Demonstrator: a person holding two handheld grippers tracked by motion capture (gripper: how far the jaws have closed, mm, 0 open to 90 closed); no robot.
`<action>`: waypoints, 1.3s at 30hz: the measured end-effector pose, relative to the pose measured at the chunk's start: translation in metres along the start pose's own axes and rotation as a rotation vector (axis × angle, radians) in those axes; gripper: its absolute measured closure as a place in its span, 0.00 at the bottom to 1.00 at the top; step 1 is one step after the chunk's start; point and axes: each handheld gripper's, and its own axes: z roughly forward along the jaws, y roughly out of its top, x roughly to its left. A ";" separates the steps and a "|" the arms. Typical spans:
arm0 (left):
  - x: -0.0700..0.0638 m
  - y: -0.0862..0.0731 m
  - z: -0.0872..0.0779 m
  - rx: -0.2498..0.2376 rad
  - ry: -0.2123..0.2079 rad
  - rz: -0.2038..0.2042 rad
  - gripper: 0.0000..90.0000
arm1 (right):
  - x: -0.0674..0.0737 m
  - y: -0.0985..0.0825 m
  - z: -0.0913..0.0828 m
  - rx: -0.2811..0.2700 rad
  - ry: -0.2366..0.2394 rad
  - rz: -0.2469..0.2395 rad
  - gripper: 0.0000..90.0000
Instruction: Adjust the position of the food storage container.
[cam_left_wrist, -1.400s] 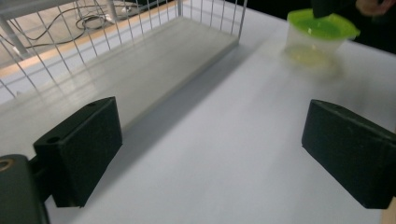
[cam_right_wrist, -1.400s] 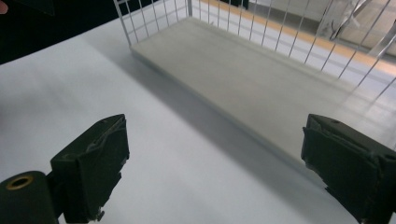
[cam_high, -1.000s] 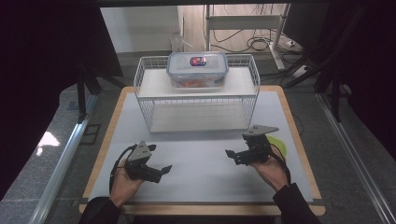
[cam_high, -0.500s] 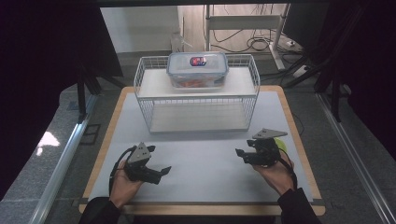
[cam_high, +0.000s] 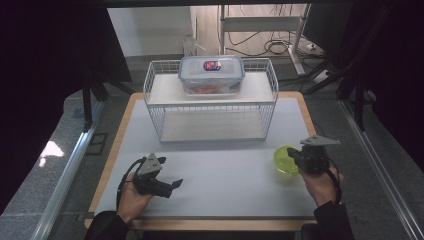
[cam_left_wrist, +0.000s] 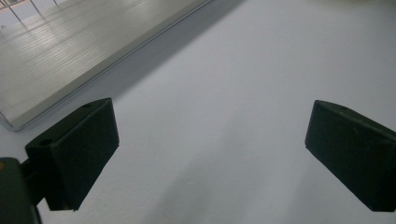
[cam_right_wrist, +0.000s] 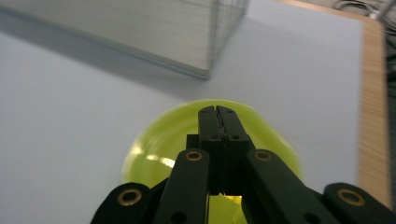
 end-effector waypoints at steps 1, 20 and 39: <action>0.000 0.000 0.000 0.003 0.000 0.003 0.03 | -0.006 -0.002 -0.002 -0.004 -0.017 0.014 1.00; -0.001 -0.001 0.004 0.029 -0.006 0.013 0.03 | -0.045 -0.026 0.012 0.100 -0.141 0.097 1.00; -0.004 -0.001 0.006 0.041 -0.012 0.021 0.03 | -0.016 -0.020 0.022 0.107 -0.050 0.126 1.00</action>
